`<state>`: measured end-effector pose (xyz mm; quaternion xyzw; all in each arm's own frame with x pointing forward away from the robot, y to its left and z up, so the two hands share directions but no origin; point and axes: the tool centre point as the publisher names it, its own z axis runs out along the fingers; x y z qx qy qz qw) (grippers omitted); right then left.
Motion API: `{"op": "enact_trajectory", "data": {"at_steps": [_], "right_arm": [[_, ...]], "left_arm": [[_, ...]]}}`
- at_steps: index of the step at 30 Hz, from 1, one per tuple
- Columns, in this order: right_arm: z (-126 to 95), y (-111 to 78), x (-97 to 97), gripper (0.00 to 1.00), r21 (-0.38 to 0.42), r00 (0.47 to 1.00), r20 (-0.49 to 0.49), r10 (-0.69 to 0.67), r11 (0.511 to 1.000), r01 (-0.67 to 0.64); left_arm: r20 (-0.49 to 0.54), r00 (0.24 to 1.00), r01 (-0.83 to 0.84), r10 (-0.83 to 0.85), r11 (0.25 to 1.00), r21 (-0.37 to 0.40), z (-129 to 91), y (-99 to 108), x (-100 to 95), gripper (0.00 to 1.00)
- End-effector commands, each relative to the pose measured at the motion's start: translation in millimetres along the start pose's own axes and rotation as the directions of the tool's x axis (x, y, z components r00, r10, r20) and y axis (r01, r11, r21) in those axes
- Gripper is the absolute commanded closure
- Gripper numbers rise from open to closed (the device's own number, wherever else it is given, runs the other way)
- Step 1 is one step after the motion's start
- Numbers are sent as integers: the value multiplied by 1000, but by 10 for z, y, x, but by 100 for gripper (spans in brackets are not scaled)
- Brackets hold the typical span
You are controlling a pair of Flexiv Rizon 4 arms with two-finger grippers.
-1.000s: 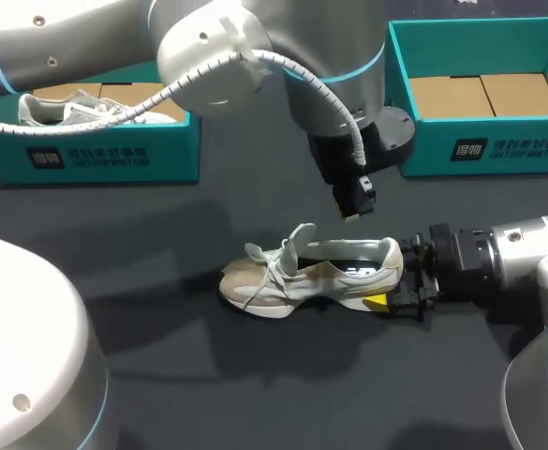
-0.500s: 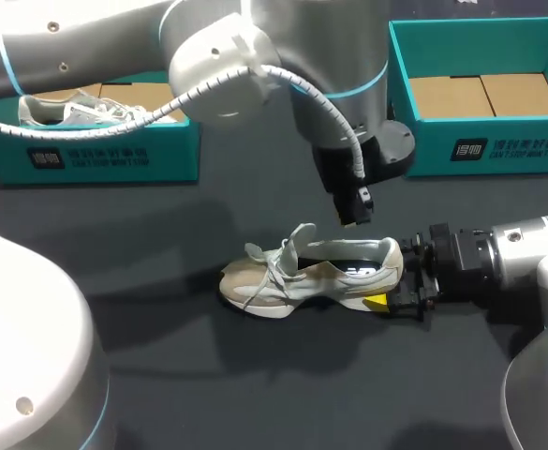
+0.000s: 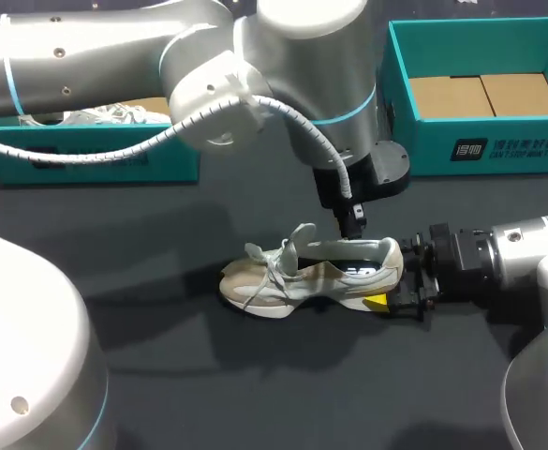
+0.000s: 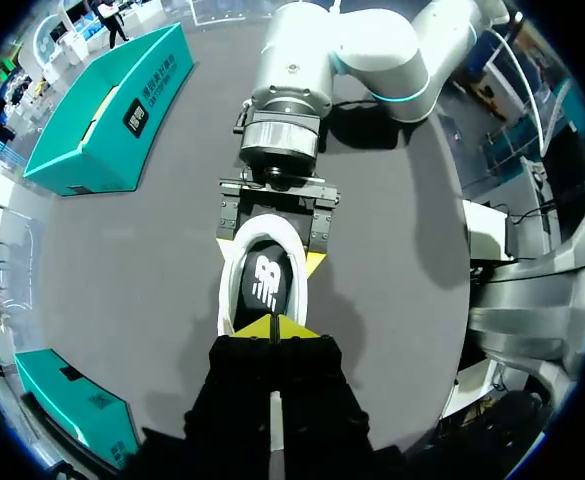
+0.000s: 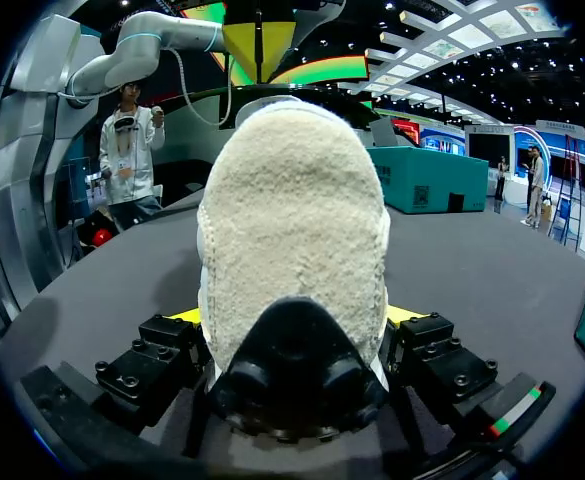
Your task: Take the shoe out of the shoebox, open the shoe tongue, remove and reinsert the insole, then place the shoe into the shoebox
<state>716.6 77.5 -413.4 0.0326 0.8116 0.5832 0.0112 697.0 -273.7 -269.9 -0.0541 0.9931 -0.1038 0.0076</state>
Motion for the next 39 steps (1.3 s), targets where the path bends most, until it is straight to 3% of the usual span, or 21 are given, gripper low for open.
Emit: {"op": "enact_trajectory", "data": {"at_steps": [1,8,23,28,39], "right_arm": [[-5,13,8,100,4,1000,0,1,1000,-1],[-5,13,8,100,4,1000,0,1,1000,-1],[-5,13,8,100,4,1000,0,1,1000,-1],[-5,13,8,100,4,1000,0,1,1000,-1],[-5,13,8,100,4,1000,0,1,1000,-1]], "left_arm": [[-3,1000,-22,21,1000,-19,54,18,25,100],[16,993,-118,118,993,-9,411,61,77,100],[16,993,-118,118,993,-9,411,61,77,100],[-4,988,-157,157,987,28,540,28,0,100],[-23,986,-165,165,986,6,739,60,-123,100]]}}
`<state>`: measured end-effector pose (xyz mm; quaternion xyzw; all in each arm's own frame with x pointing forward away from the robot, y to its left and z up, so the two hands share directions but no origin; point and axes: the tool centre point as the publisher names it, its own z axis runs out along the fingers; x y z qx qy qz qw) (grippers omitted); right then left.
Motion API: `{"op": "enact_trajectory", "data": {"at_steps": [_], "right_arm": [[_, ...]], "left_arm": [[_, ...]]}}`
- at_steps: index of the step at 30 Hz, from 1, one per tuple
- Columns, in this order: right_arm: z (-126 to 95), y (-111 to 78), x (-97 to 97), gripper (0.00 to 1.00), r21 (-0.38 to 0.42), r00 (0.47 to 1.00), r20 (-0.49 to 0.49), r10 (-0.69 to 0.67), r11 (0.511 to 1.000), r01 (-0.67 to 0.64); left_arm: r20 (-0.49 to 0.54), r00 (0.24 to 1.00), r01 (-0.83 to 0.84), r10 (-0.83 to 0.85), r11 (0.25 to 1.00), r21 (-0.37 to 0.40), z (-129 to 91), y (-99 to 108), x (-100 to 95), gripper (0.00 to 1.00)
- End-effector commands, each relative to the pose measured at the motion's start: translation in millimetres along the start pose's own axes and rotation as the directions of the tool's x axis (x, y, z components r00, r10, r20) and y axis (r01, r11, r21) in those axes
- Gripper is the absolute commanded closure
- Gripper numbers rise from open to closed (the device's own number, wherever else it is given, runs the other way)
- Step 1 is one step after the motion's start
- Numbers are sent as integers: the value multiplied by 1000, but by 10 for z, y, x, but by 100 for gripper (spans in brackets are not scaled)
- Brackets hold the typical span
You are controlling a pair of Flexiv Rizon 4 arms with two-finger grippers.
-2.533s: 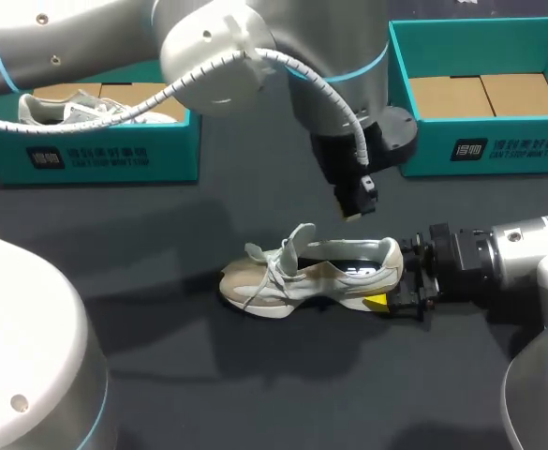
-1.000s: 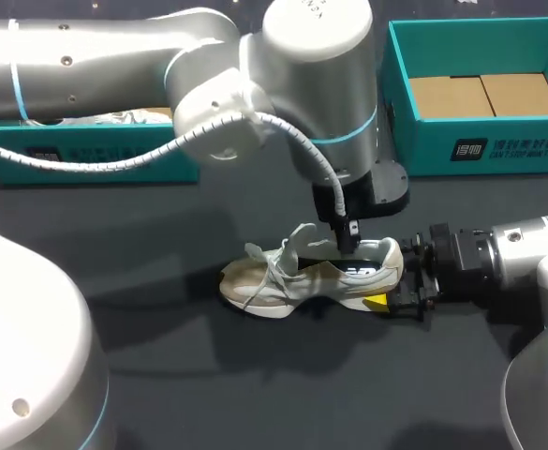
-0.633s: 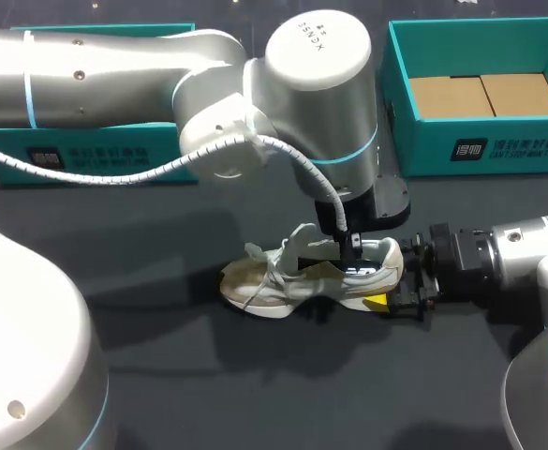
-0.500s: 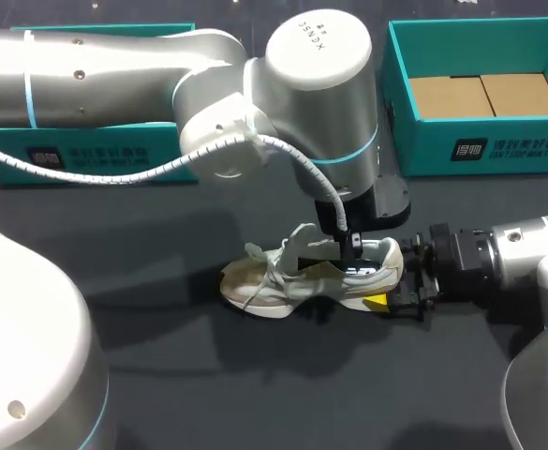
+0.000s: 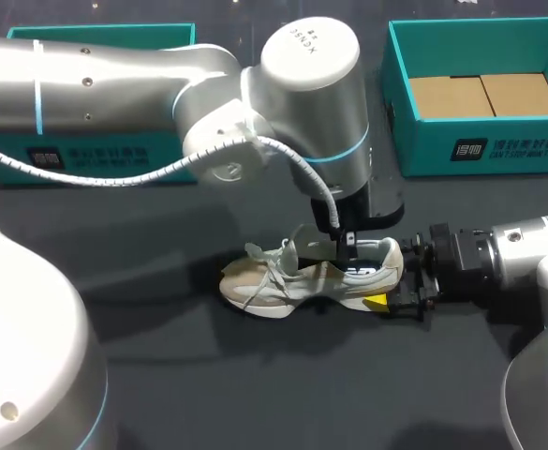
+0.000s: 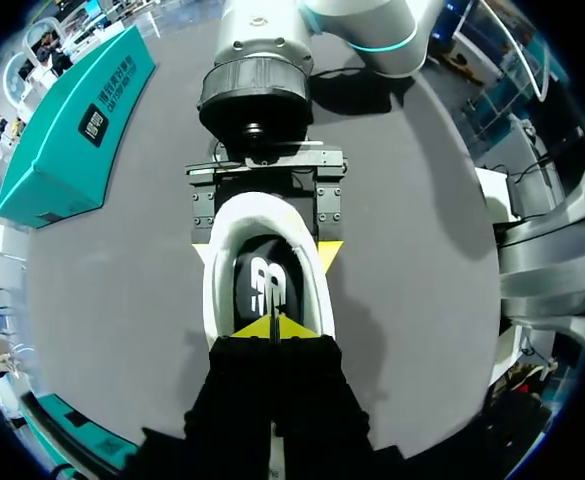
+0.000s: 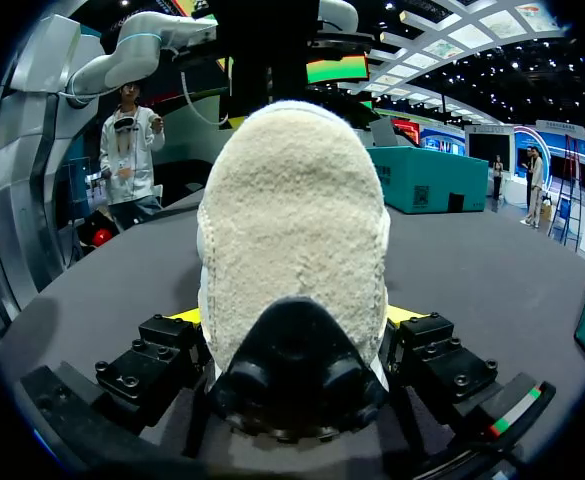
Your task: Take the shoe out of the shoebox, open the shoe tongue, remove and reinsert the insole, then place the shoe into the shoebox
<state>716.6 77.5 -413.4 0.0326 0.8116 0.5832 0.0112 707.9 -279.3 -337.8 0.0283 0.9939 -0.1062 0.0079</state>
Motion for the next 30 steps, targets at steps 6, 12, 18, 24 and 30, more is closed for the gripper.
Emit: {"op": "enact_trajectory", "data": {"at_steps": [6,12,18,24,30], "right_arm": [[-5,13,8,100,4,1000,0,1,1000,-1],[-5,13,8,100,4,1000,0,1,1000,-1],[-5,13,8,100,4,1000,0,1,1000,-1],[-5,13,8,100,4,1000,0,1,1000,-1],[-5,13,8,100,4,1000,0,1,1000,-1]], "left_arm": [[-20,1000,-17,17,1000,-10,87,20,17,100],[-43,999,-3,1,999,-36,192,94,41,100],[-75,997,24,-29,998,-63,282,199,46,100],[-109,994,0,-8,998,-70,318,269,155,100],[-135,991,-20,9,997,-77,336,353,263,100]]}}
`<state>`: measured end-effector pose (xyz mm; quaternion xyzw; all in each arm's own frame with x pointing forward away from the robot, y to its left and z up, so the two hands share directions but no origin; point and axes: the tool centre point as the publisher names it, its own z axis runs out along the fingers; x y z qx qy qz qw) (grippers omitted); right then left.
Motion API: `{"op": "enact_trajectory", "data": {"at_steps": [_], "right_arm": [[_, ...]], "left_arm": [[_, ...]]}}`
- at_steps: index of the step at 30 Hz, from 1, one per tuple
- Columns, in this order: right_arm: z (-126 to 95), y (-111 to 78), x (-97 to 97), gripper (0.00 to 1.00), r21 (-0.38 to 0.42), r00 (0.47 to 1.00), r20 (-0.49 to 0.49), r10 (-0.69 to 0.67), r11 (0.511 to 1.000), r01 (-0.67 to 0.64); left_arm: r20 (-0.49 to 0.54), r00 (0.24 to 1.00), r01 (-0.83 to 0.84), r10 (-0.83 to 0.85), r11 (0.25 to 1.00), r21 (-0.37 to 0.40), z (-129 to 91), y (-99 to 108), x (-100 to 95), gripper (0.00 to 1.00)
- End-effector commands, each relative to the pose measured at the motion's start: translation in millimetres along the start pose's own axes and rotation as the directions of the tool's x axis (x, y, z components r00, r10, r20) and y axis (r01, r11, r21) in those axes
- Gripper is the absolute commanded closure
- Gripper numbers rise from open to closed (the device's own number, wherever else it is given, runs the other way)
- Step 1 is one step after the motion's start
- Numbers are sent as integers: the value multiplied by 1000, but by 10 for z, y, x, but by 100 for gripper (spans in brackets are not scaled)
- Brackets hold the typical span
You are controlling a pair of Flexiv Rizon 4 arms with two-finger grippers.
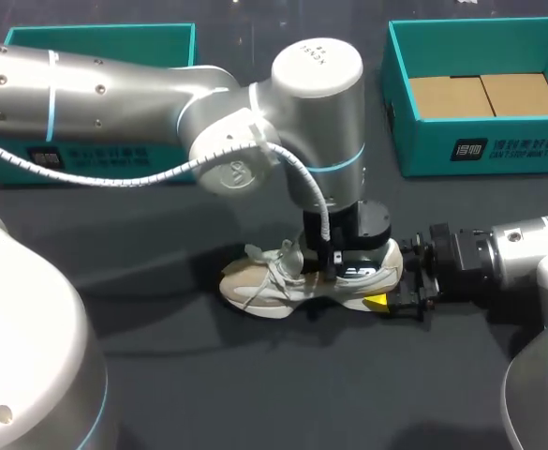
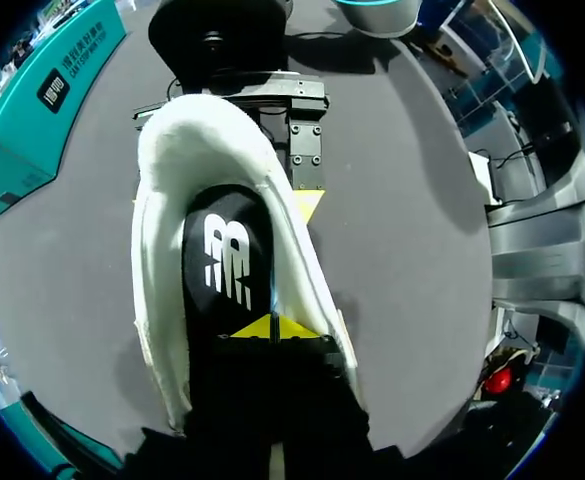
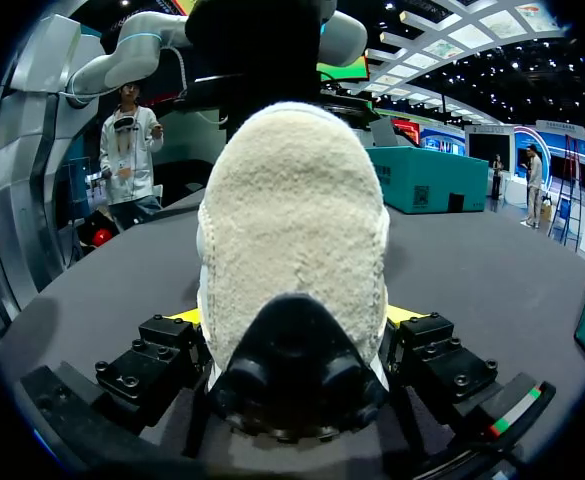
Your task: Take the shoe out of the shoebox, open the shoe tongue, remove and reinsert the insole, then place the shoe into the shoebox
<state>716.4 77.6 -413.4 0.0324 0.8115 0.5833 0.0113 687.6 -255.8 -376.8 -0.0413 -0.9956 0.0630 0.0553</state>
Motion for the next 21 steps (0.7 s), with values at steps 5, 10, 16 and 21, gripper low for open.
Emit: {"op": "enact_trajectory", "data": {"at_steps": [5,10,16,21], "right_arm": [[-6,13,6,100,5,1000,0,1,1000,-1],[-6,13,6,100,5,1000,0,1,1000,-1],[-6,13,6,100,5,1000,0,1,1000,-1],[-6,13,6,100,5,1000,0,1,1000,-1]], "left_arm": [[-3,1000,1,-1,1000,10,15,134,82,100],[10,1000,7,-8,1000,19,62,197,74,80],[57,998,19,-19,1000,-8,199,188,38,60],[120,993,11,-8,1000,-23,294,125,8,58]]}}
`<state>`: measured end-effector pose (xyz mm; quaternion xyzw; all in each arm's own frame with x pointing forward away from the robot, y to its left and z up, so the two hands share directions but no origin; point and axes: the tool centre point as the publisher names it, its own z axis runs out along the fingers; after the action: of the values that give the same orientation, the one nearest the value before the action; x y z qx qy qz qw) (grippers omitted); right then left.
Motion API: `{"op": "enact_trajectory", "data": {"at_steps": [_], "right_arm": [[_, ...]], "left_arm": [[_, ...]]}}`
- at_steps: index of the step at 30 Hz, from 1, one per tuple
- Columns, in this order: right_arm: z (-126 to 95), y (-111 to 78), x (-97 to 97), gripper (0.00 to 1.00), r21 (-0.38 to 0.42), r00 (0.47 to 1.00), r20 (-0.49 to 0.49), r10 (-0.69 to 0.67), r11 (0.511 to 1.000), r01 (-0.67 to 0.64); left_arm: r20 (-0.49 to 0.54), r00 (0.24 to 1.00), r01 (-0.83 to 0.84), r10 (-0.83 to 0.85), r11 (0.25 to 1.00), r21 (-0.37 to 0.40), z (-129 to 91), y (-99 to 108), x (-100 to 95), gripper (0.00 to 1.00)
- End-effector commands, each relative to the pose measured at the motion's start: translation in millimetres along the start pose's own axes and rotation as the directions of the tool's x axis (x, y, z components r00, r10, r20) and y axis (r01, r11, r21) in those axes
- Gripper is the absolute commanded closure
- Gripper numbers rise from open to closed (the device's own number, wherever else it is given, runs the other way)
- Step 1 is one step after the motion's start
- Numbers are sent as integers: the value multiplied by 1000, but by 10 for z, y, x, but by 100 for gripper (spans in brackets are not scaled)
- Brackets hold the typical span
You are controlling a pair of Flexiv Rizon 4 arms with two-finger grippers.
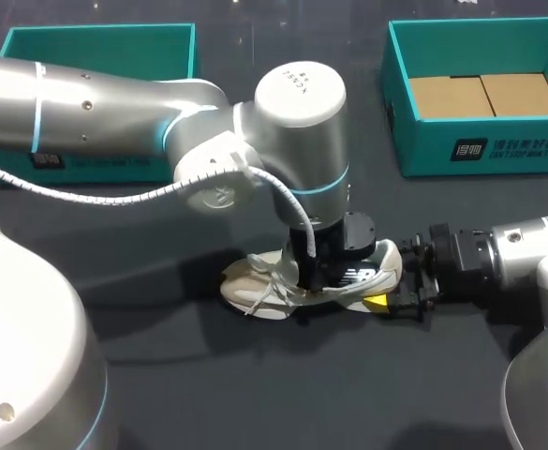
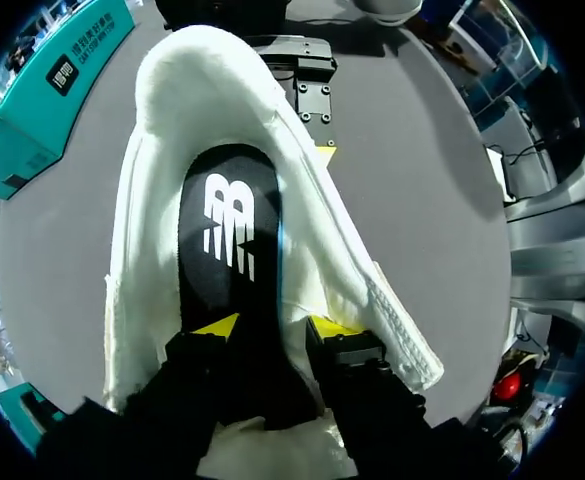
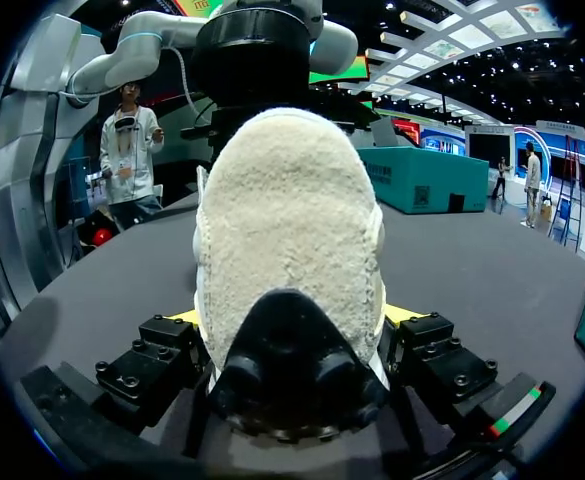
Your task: Take the shoe out of the shoebox, open the shoe tongue, remove and reinsert the insole, then place the shoe into the shoebox
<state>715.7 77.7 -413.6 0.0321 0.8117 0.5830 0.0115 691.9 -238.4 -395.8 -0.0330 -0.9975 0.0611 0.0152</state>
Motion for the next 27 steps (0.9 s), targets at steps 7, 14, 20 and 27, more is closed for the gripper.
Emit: {"op": "enact_trajectory", "data": {"at_steps": [7,14,20,27], "right_arm": [[-7,15,-1,100,4,1000,0,2,1000,-2],[-7,15,-1,100,4,1000,0,2,1000,-2],[-7,15,-1,100,4,1000,0,2,1000,-2],[-7,15,-1,100,4,1000,0,2,1000,-2]], "left_arm": [[133,991,1,8,998,-66,215,-136,-17,57],[168,986,28,-12,996,-89,212,-126,-106,74],[162,986,56,-43,996,-76,160,-68,-157,100],[144,987,73,-66,996,-50,86,-12,-183,100]]}}
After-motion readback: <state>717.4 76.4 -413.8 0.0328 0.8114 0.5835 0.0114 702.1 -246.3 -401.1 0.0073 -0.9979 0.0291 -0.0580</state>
